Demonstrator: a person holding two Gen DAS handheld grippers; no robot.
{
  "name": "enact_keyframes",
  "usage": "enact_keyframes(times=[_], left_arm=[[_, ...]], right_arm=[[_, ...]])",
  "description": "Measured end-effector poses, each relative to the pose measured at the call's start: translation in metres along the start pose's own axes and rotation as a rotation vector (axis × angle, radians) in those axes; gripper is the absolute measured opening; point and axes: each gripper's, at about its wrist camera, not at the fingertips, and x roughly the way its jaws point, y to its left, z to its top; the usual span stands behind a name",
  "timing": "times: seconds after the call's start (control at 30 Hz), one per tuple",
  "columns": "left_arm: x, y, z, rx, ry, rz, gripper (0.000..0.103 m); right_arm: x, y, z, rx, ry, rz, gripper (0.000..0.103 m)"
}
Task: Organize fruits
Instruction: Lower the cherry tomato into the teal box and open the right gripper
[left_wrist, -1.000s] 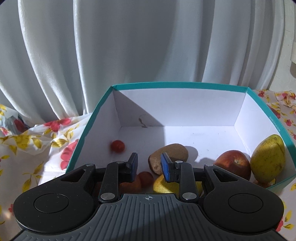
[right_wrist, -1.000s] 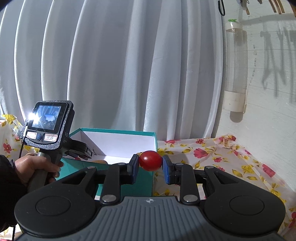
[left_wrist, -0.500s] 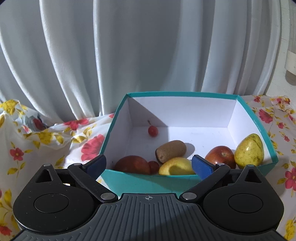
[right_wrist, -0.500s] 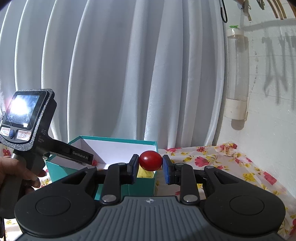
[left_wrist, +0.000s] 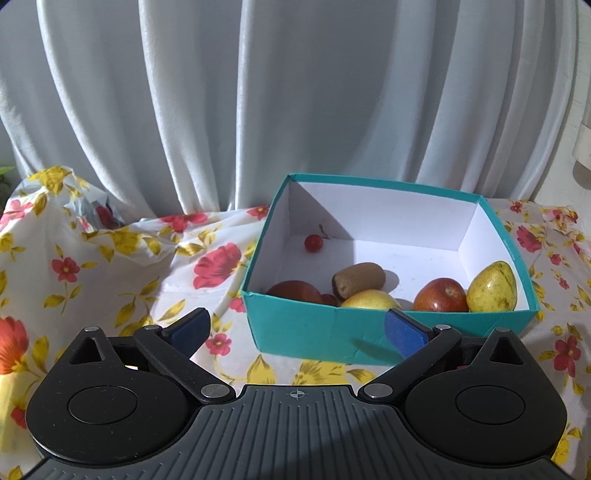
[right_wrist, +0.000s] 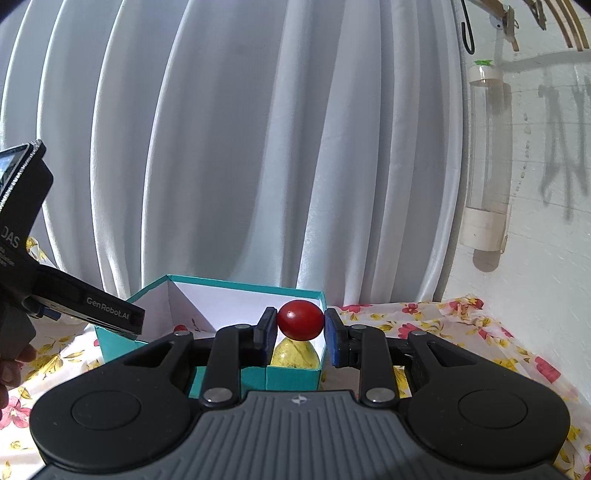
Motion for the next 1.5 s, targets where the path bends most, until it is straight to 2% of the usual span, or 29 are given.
enact_keyframes(times=[0.37, 0.83, 1.5], left_arm=[[-0.011, 0.025, -0.009, -0.073, 0.033, 0.021, 0.103], [-0.011, 0.025, -0.016, -0.051, 0.058, 0.061, 0.103], [-0.003, 0.018, -0.015, -0.035, 0.092, 0.063, 0.103]], right_arm=[[0.038, 0.005, -0.005, -0.029, 0.029, -0.002, 0.027], [0.105, 0.032, -0.027, -0.094, 0.14, 0.075, 0.027], [0.125, 0.037, -0.03, -0.109, 0.173, 0.116, 0.027]])
